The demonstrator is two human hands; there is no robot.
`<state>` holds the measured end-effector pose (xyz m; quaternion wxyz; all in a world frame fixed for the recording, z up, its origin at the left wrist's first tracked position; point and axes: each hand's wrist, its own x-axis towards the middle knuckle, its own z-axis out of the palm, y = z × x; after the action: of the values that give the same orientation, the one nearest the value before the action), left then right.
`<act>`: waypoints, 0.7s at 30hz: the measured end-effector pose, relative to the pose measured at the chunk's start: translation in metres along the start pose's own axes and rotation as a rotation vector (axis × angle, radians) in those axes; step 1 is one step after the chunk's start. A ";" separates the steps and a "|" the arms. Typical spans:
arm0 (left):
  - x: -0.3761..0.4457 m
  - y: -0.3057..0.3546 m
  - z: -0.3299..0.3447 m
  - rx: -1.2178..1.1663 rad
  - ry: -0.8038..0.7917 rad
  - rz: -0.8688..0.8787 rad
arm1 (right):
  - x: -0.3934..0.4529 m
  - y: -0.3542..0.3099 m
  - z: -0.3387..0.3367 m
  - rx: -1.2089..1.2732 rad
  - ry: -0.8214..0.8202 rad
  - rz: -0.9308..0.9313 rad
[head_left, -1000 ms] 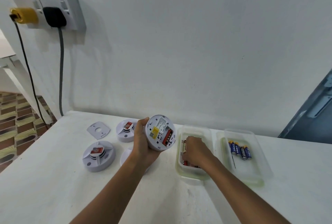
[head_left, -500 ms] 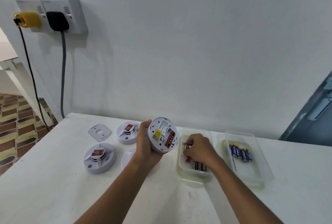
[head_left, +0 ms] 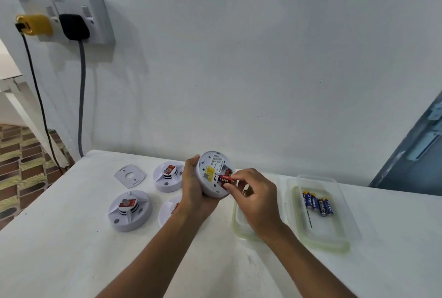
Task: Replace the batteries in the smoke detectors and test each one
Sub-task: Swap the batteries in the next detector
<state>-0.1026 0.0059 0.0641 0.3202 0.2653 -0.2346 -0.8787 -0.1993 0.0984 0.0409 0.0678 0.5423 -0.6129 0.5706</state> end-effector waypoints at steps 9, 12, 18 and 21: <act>-0.006 0.005 0.005 0.023 -0.007 0.016 | -0.003 -0.001 0.008 -0.070 0.061 0.007; -0.007 0.005 0.007 0.034 -0.006 0.011 | 0.000 -0.007 0.008 -0.047 0.042 0.073; -0.010 0.007 0.009 0.038 0.012 0.032 | -0.001 -0.016 0.009 0.118 -0.019 0.322; -0.012 0.008 0.007 0.059 0.001 0.035 | 0.003 -0.019 0.008 0.189 -0.051 0.411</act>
<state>-0.0958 0.0102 0.0771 0.3277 0.2706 -0.2648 -0.8656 -0.1816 0.0948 0.0521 -0.1165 0.4241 -0.6561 0.6133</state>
